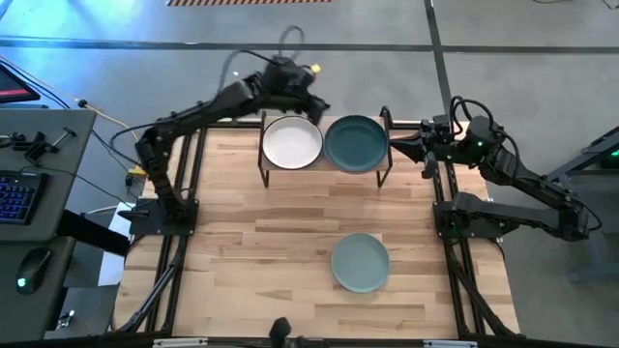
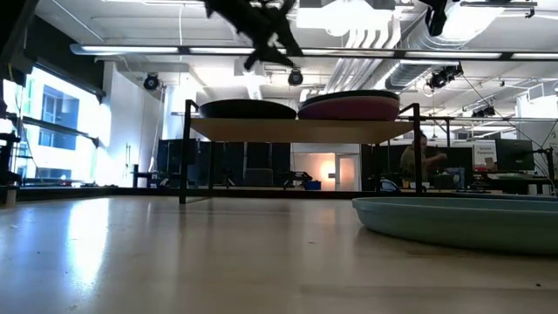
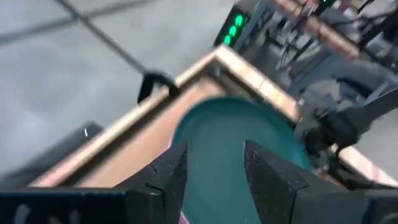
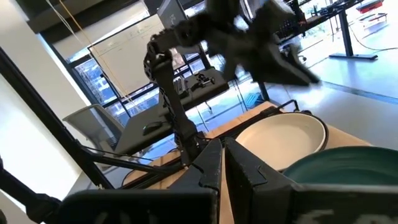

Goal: Place and stack plates onto a shelf
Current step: Stack the gray plate on top of the white plate on the shelf

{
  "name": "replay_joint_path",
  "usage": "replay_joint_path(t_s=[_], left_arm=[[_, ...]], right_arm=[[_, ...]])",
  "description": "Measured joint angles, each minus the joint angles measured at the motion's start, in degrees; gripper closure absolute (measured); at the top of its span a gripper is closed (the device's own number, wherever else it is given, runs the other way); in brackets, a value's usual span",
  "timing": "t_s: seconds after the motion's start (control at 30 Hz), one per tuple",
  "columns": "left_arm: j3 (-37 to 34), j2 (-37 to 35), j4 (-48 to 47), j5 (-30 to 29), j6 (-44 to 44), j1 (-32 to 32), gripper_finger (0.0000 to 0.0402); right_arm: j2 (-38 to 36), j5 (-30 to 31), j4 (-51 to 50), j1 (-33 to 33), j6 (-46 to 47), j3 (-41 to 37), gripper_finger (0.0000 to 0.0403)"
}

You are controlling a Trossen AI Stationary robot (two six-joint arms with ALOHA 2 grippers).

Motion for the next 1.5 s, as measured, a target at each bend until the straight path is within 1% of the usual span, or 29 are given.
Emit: replay_joint_path(t_s=[0.1, 0.23, 0.33, 0.43, 0.53, 0.6, 0.7, 0.77, 0.93, 1.1, 1.2, 1.5], left_arm=[[-0.5, -5.1, 0.0, -0.4, 2.1, 0.1, 0.0252], [-5.7, -13.9, 2.7, -1.3, 5.1, -1.2, 0.0254], [-14.1, -21.9, 7.0, -3.7, 7.0, -3.3, 0.0254], [-24.9, -30.7, 15.3, -5.5, 6.6, -6.0, 0.0254], [-36.1, -39.1, 23.4, -6.5, 6.0, -8.6, 0.0254], [-42.6, -44.2, 27.2, -6.6, 6.2, -10.4, 0.0254], [-50.1, -50.4, 30.1, -6.4, 6.1, -13.3, 0.0254], [-53.4, -53.6, 30.8, -6.2, 5.6, -15.2, 0.0254], [-58.6, -59.5, 34.3, -7.1, 1.9, -20.0, 0.0254], [-61.1, -62.5, 37.0, -13.1, 2.8, -23.9, 0.0255], [-61.6, -63.2, 37.0, -15.2, 3.4, -24.6, 0.0255], [-61.7, -63.4, 36.2, -15.5, 3.5, -24.8, 0.0255]], right_arm=[[0.7, 0.0, 0.0, 0.0, 0.9, 0.0, 0.0401], [2.4, 0.0, 0.0, 0.1, 1.9, 0.0, 0.0401], [4.3, 0.0, 0.0, 0.9, 2.1, 0.0, 0.0401], [6.5, 0.0, 0.6, 2.3, 1.0, 0.0, 0.0401], [8.7, 0.0, 3.8, 3.9, 0.9, 0.0, 0.0398], [10.0, 0.0, 6.9, 4.8, 0.3, 0.0, 0.0394], [11.4, 0.0, 10.8, 5.5, -1.2, 0.0, 0.0385], [12.1, 0.0, 12.7, 5.5, -1.5, 0.0, 0.0378], [13.1, 0.0, 14.5, 5.4, -1.6, 0.0, 0.0356], [13.1, 0.0, 14.5, 5.4, -1.5, 0.0, 0.0335], [13.1, 0.0, 14.5, 5.4, -1.5, 0.0, 0.0329], [13.1, -0.1, 14.4, 5.4, 0.0, 0.0, 0.0327]])
